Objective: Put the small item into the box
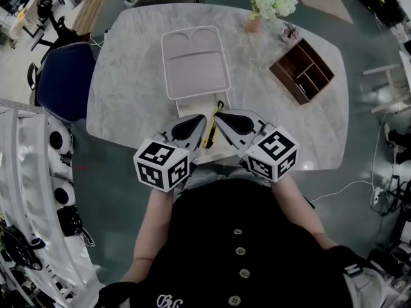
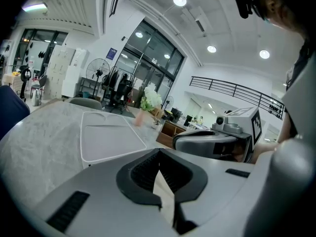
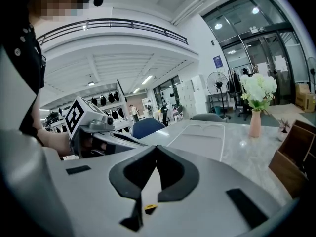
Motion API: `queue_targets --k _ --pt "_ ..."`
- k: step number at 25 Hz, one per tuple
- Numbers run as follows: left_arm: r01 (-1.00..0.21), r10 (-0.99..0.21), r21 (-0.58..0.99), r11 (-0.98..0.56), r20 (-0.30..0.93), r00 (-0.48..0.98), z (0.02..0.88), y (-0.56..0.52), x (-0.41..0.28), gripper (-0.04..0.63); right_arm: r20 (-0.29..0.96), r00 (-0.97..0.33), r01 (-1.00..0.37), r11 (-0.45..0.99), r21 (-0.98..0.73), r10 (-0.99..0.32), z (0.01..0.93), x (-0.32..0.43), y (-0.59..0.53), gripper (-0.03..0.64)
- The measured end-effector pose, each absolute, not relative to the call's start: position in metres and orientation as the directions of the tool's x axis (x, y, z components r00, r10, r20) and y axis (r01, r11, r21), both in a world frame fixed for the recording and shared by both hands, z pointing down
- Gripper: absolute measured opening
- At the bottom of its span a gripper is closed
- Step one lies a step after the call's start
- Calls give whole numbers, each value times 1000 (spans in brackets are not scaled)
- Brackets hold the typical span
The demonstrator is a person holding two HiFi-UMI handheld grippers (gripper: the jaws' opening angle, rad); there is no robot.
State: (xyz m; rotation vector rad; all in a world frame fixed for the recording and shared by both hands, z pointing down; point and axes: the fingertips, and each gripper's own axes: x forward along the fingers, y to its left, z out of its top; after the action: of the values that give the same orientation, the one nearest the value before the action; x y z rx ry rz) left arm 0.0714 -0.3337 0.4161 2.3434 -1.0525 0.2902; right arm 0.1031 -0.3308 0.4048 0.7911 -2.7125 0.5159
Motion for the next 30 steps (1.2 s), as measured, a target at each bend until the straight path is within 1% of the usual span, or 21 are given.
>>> queue_targets --k 16,24,30 --pt "-728 -612 402 -555 395 685 416 -329 70 18 381 -798 -572 785 -235 -467 410 101 -328 3" --pt "-721 -598 408 -560 404 692 419 -327 69 18 428 -783 -576 785 -227 -451 420 100 -329 3" --pt "-720 -592 409 -561 409 694 420 -325 67 18 429 -777 -586 777 -228 -460 420 103 -331 3"
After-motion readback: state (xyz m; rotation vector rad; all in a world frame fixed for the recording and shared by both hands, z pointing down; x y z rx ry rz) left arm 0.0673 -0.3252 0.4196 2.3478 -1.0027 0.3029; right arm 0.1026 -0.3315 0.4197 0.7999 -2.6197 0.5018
